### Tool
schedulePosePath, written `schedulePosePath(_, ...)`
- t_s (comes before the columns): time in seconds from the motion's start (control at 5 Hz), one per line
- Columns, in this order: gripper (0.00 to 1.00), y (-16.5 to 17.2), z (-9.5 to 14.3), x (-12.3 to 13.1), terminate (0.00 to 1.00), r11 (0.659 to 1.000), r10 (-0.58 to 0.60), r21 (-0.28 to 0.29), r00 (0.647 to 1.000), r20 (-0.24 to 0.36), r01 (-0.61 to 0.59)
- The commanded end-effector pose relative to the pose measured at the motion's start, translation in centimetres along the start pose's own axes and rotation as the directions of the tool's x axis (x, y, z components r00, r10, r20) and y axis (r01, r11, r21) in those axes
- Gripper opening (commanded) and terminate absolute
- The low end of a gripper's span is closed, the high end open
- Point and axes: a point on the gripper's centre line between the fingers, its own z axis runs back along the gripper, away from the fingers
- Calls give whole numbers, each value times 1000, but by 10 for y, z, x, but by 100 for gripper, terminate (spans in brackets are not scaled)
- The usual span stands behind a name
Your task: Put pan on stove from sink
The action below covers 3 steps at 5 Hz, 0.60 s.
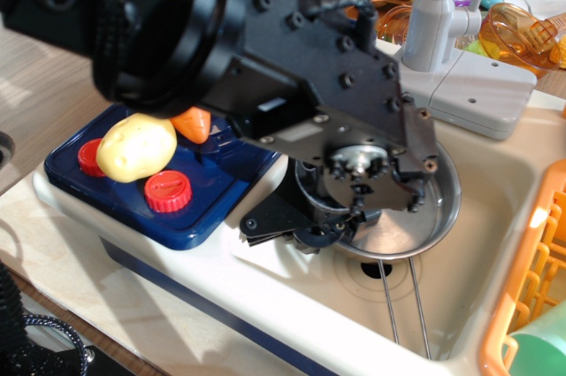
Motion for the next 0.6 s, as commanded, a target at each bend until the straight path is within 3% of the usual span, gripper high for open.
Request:
schedulePosePath(0.0,0,-15,21,4,0,999,-27,18,1000,-4,27)
schedulePosePath(0.2,0,-16,32,8,0,998,-35,51,999,-5,36)
schedulePosePath(0.4,0,-13,57,13,0,991,-51,127,996,68,42)
